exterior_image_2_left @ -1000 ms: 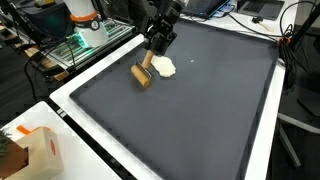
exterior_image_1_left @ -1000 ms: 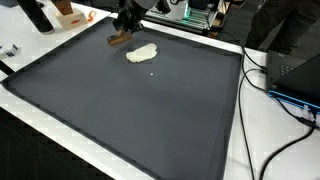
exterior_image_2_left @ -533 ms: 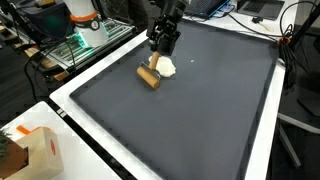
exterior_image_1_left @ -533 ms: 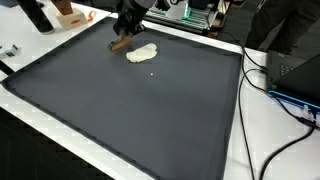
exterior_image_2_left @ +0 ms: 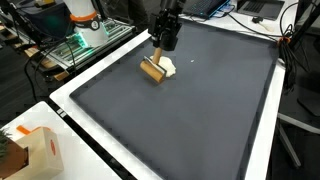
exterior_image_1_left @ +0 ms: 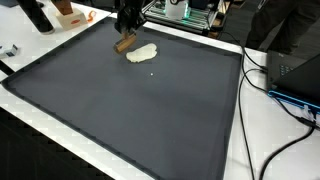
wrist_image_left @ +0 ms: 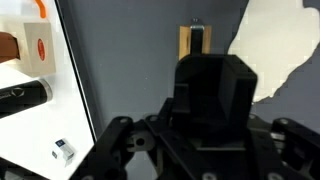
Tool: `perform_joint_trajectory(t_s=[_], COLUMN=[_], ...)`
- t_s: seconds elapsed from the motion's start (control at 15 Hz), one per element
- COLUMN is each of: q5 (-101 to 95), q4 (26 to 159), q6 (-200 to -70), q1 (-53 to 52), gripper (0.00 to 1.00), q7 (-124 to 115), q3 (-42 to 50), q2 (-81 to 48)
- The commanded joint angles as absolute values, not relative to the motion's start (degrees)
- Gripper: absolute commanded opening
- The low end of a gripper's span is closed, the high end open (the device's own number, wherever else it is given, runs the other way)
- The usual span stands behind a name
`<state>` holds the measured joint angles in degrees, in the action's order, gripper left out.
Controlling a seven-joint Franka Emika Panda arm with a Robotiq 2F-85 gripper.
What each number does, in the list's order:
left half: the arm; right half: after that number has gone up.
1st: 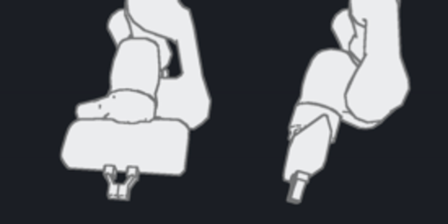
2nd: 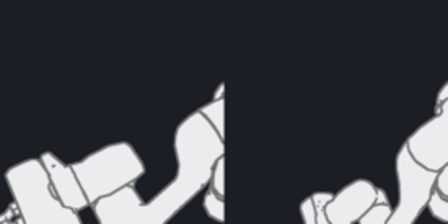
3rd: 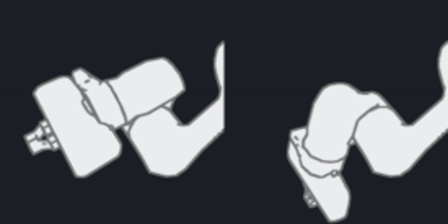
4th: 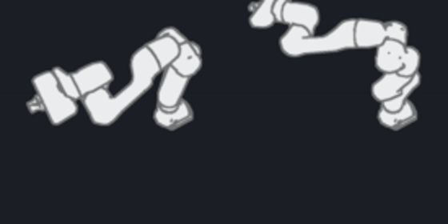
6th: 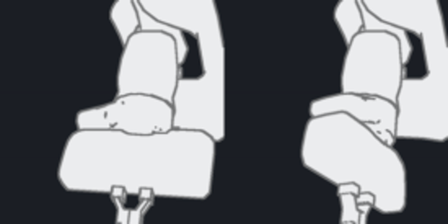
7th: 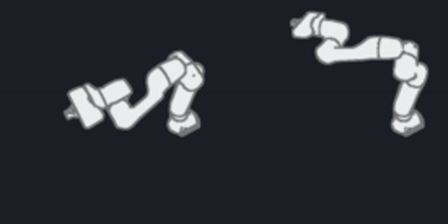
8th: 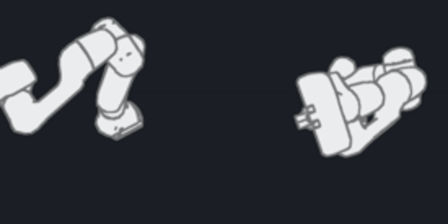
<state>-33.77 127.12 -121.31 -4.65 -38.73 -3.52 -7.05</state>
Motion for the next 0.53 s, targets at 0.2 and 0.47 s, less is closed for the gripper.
perform_joint_trajectory(t_s=[0.2,0.47], q5=[-18.3,-5.9], q4=[127.4,126.5], q6=[-120.8,-120.0], q1=[-3.0,-1.6], gripper=[0.24,0.24], q7=[-21.2,-9.4], q3=[-2.3,-1.4], q2=[-0.6,2.0])
